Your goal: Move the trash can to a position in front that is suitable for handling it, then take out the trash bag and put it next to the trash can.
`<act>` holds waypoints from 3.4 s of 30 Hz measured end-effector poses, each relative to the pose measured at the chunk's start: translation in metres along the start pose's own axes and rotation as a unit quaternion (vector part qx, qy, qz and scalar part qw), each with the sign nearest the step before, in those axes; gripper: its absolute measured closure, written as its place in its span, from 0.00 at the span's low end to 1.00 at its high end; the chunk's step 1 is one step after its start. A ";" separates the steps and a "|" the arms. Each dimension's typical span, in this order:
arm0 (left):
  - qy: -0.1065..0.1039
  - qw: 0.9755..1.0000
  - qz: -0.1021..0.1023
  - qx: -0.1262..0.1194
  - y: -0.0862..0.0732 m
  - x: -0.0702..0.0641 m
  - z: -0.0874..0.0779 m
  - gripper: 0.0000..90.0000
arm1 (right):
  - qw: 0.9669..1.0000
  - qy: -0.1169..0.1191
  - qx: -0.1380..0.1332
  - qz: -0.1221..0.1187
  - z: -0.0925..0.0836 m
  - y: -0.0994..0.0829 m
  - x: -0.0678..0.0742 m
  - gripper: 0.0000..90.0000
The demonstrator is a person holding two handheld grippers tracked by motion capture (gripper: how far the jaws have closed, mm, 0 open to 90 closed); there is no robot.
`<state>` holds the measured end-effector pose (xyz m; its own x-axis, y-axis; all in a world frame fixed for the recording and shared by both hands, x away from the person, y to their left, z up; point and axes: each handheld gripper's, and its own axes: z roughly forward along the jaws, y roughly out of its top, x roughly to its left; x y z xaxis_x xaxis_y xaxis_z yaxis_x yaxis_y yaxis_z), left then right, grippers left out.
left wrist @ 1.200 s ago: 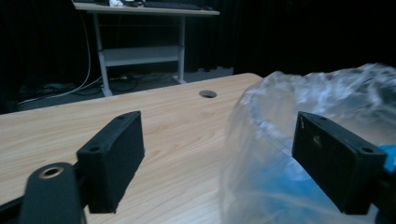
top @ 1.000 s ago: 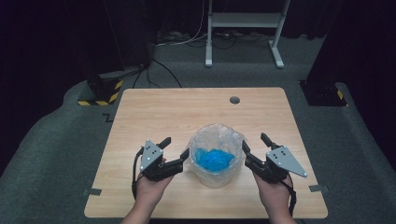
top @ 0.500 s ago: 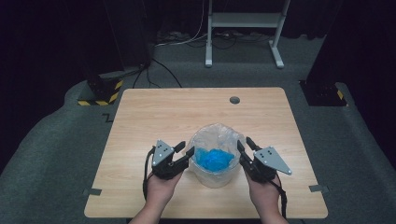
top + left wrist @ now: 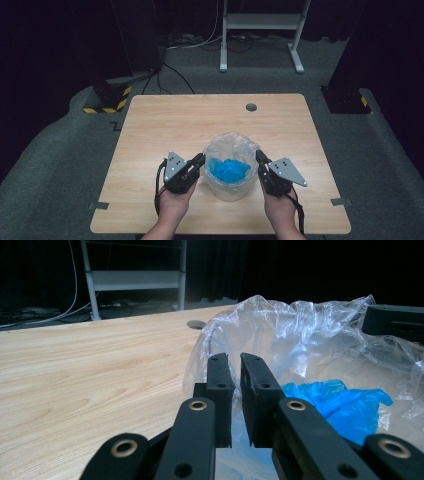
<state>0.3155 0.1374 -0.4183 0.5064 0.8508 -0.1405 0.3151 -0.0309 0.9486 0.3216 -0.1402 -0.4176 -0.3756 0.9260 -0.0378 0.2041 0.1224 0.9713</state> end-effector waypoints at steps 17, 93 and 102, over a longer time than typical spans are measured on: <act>-0.018 0.999 0.011 -0.034 0.009 0.000 -0.008 1.00 | 0.999 -0.009 -0.034 -0.010 -0.006 0.006 0.004 0.99; -0.042 0.995 -0.053 -0.066 0.013 0.027 -0.028 0.58 | 0.987 0.125 -0.016 -0.097 0.010 -0.005 0.137 0.99; -0.115 0.983 -0.139 0.025 0.000 0.036 0.003 0.47 | 0.985 0.118 -0.026 -0.120 0.013 -0.012 0.138 0.99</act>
<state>0.3363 0.1663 -0.4248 0.5616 0.6884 -0.4590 0.5033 0.1562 0.8499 0.2788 -0.0090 -0.4372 -0.6092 0.7624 -0.2183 0.0390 0.3037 0.9520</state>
